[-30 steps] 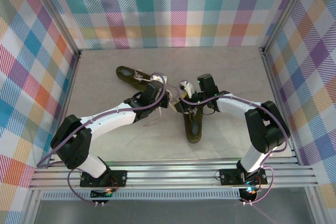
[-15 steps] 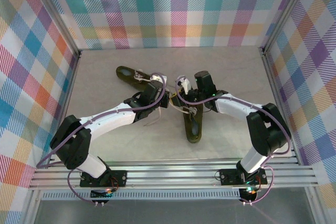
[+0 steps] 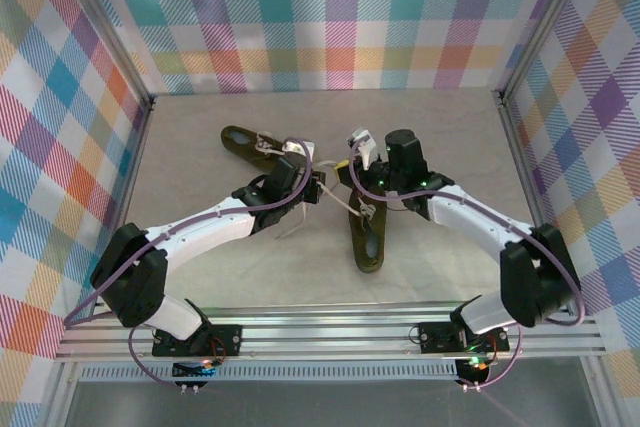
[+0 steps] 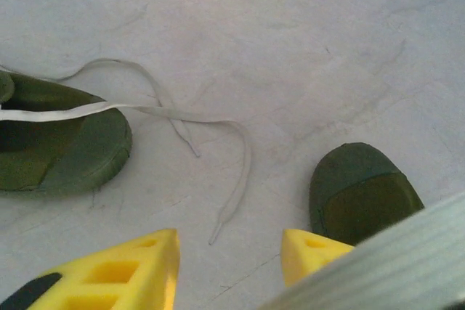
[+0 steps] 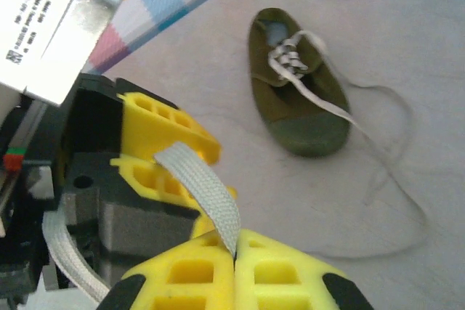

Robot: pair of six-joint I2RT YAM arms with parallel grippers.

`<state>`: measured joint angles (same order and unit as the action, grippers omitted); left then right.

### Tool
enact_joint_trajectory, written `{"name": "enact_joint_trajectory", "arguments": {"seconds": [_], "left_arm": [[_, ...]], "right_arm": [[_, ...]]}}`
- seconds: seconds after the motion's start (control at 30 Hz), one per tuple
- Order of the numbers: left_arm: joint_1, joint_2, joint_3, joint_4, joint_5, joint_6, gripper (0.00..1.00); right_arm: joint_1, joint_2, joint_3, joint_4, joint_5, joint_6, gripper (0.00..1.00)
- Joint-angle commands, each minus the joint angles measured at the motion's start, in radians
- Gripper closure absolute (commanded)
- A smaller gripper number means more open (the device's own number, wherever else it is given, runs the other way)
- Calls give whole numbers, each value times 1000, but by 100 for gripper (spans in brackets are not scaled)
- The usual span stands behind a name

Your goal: Tie the shoes

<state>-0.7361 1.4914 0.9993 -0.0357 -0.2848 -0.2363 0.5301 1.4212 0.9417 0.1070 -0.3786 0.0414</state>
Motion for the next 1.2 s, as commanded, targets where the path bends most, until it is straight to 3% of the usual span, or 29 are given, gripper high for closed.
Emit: {"name": "enact_joint_trajectory", "arguments": {"seconds": [0.0,0.1,0.47,0.73,0.93,1.17], "left_arm": [[13,-33,-7,-32,-48,-19,49],[15,-25,-4,-38,-43,-25,47],[15,-43,-39,3,52,-12,51],[16,-118,-94,0,85,11,58],[16,-163,-120,-6,70,9,60],[15,-188,-128,-13,76,46,64]], "right_arm": [[4,-115,-46,-47,229,75,100],[4,-188,-69,-133,335,116,100],[4,-197,-17,-310,245,57,100],[34,-92,103,-379,114,4,100],[82,-101,104,-391,-27,-45,100],[86,-89,54,-413,53,-19,100]]}}
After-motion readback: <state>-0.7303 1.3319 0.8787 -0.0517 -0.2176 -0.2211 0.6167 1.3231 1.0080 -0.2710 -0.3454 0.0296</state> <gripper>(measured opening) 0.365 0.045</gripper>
